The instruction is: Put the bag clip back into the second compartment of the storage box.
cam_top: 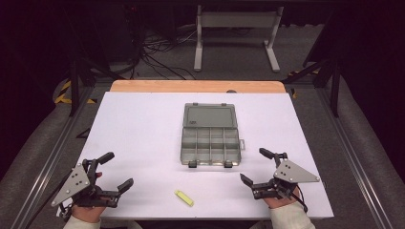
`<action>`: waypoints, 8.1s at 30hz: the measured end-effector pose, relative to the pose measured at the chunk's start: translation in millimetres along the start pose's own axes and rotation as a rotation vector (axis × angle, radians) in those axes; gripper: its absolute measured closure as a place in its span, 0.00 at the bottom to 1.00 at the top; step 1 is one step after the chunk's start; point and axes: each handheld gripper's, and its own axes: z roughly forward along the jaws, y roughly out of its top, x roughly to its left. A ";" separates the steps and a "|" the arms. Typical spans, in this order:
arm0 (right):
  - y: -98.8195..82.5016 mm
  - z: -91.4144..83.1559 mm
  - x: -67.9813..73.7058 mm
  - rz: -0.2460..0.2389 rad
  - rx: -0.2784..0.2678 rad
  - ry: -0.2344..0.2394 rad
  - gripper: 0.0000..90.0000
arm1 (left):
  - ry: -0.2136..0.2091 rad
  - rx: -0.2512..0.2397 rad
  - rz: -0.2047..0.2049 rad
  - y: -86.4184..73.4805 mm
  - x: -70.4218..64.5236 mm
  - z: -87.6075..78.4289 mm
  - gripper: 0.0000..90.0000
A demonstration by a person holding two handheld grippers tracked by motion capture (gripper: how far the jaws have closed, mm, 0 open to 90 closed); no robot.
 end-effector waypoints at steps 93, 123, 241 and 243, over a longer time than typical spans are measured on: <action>104.4 128.1 90.9 -0.153 0.543 0.420 0.16 | 0.024 0.017 0.005 -1.4 -1.7 0.5 0.01; 61.0 162.4 121.0 -0.129 0.794 0.500 0.29 | 0.022 0.026 0.004 -1.7 -1.2 0.5 0.01; 115.6 180.3 2.9 0.056 0.605 0.214 0.87 | 0.021 0.026 0.001 -2.7 -0.8 1.9 0.01; 114.2 183.8 -1.7 0.067 0.607 0.201 0.87 | 0.022 0.026 0.002 -2.7 -0.6 1.7 0.01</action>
